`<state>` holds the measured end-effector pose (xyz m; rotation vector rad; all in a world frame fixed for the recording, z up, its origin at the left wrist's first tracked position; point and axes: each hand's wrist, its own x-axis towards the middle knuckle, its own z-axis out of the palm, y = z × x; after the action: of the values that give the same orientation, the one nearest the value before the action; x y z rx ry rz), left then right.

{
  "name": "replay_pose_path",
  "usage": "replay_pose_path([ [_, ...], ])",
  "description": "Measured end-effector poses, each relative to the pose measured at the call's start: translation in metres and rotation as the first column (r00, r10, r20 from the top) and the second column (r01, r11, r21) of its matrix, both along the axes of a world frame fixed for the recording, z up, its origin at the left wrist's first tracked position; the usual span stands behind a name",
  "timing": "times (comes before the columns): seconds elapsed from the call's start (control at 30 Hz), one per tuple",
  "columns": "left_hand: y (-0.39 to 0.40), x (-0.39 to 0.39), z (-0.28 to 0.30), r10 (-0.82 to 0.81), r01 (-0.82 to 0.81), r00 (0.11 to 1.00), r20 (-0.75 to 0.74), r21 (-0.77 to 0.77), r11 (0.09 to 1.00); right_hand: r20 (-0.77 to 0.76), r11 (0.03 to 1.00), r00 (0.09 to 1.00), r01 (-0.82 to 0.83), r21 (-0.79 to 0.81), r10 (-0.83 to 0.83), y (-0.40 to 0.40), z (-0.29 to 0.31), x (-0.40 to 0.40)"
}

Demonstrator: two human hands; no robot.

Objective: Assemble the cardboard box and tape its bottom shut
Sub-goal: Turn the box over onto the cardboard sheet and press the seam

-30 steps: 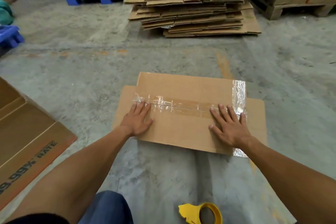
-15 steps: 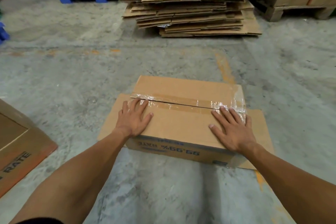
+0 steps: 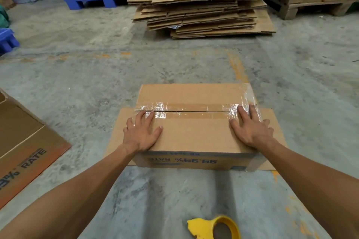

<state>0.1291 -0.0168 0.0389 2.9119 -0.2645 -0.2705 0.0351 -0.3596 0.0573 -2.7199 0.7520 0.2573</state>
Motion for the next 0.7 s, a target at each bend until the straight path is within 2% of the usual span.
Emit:
replay_pose_path([
  [0.2, 0.009, -0.051, 0.009, -0.037, 0.037, 0.999, -0.009, -0.008, 0.999, 0.04, 0.999, 0.999, -0.007, -0.049, 0.009, 0.013, -0.001, -0.061],
  [0.53, 0.029, -0.143, 0.009, 0.052, -0.052, 0.982, 0.183, -0.001, 0.999, -0.026, 0.979, 0.997, -0.081, -0.189, 0.077, 0.022, -0.003, -0.139],
  [0.63, 0.035, -0.131, 0.009, -0.02, 0.006, 0.971, 0.238, 0.061, 0.998, 0.02, 0.961, 0.981, -0.187, -0.204, 0.195, 0.013, -0.002, -0.128],
  [0.7, 0.037, -0.112, 0.007, -0.135, 0.123, 0.979, 0.156, 0.084, 0.989, 0.018, 0.944, 0.955, -0.29, -0.158, 0.297, 0.005, 0.0, -0.12],
])
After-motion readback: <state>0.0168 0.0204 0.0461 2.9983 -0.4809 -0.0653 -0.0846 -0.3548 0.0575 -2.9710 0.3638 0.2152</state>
